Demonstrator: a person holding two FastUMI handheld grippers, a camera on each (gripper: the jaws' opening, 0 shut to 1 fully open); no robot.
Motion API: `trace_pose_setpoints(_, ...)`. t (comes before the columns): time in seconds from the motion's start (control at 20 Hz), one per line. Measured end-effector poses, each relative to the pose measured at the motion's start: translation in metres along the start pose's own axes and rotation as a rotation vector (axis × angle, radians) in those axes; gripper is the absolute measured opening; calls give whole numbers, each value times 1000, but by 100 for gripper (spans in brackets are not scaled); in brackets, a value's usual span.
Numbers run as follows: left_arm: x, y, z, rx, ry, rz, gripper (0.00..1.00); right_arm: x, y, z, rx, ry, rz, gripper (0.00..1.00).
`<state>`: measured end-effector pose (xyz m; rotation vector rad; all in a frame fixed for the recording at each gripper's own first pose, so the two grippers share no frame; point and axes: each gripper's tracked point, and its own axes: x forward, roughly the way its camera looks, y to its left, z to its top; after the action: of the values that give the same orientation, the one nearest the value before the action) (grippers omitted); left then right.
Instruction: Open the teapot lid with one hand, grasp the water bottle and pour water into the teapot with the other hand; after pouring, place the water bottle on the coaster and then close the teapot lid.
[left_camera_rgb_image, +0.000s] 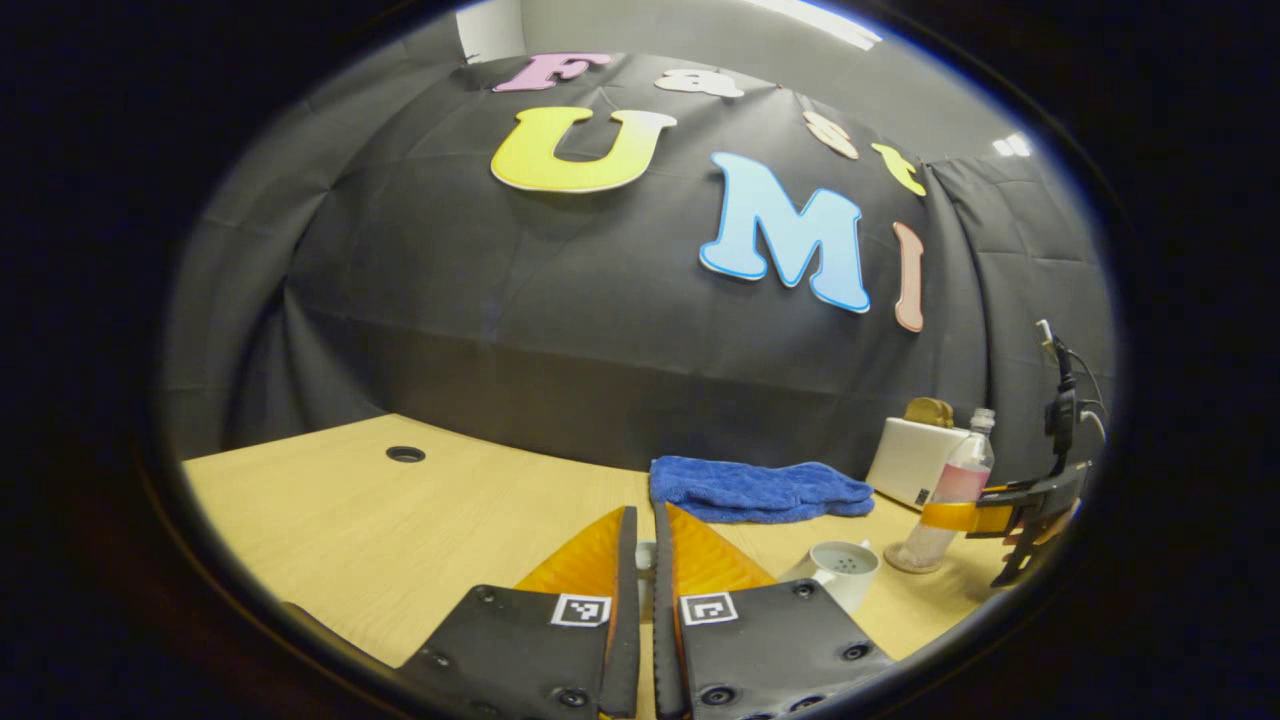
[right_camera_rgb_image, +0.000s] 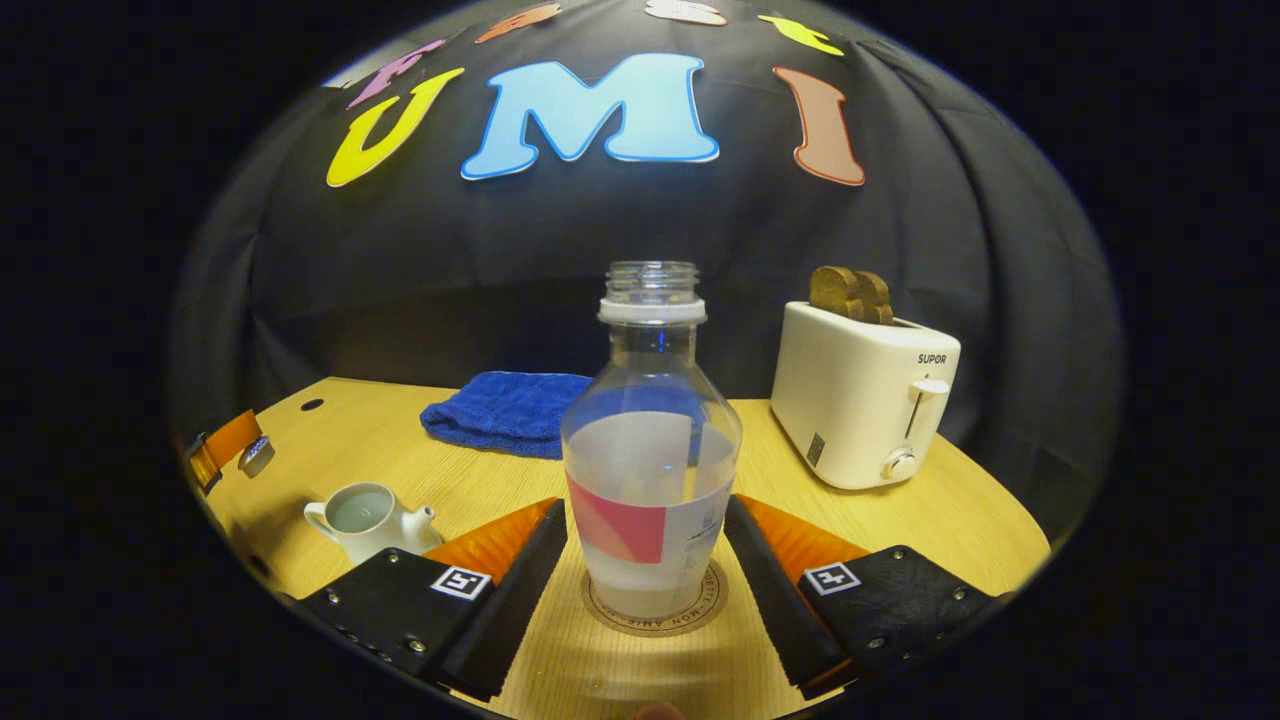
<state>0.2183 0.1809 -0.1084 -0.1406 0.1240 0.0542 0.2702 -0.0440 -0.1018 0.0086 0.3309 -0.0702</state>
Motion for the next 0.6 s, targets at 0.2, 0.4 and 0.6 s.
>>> trace_pose_setpoints(0.2,-1,0,0,0,0,0,15,-20,-1,-1,10,-27,-17,98)
trace_pose_setpoints(0.4,-1,0,0,-1,1,-2,15,-47,-1,-6,32,-39,-8,98)
trace_pose_setpoints(0.6,0,-1,-1,-2,2,-5,8,-82,4,-12,8,-70,-6,98)
